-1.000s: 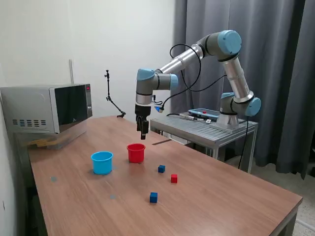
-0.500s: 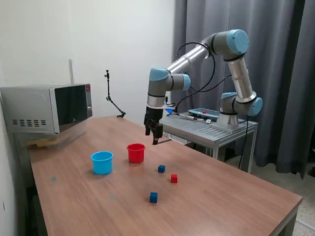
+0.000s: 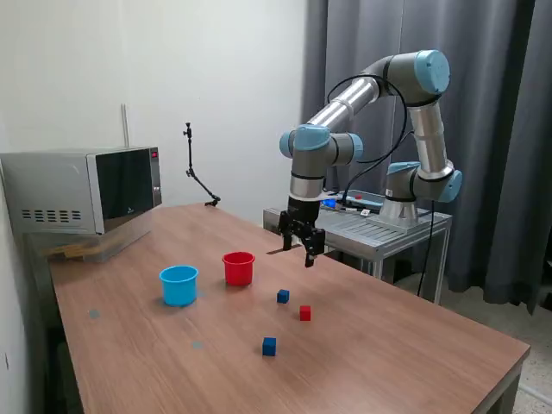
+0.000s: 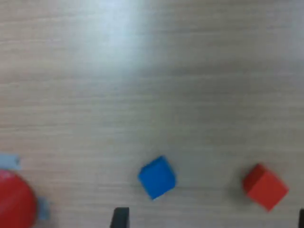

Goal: Place red objects in the red bin, and blue objects in the blue bin.

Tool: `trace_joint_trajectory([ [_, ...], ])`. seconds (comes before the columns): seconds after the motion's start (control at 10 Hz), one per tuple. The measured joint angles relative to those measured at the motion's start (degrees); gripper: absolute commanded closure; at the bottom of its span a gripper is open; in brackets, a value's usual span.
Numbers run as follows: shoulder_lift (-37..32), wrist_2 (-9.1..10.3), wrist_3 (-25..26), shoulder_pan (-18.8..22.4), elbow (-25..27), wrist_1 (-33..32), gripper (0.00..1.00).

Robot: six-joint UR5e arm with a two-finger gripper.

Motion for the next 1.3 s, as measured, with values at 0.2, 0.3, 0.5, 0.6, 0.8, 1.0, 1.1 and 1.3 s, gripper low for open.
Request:
trace_joint_trajectory([
  [0.2, -0.61, 0.1, -3.71, 1.69, 1.13, 0.16, 0.0],
  [0.3, -0.75, -0.02, -5.07, 2.18, 1.54, 0.54, 0.0],
  [0.5, -0.54, -0.34, -6.31, 2.5, 1.03, 3.82, 0.0],
  [0.6, -0.41, -0.42, -7.3, 2.54, 0.14, 5.85, 0.0],
  [0.8, 0.32, -0.87, -9.57, 3.26, -2.28, 9.32, 0.0],
  [1.0, 0.78, -4.3, -10.19, 3.99, -4.96, 13.15, 0.0],
  [1.1, 1.23, -5.79, -10.1, 4.18, -5.9, 14.7, 0.0],
  [1.3, 3.05, -7.29, -9.77, 4.91, -8.01, 16.32, 0.0],
])
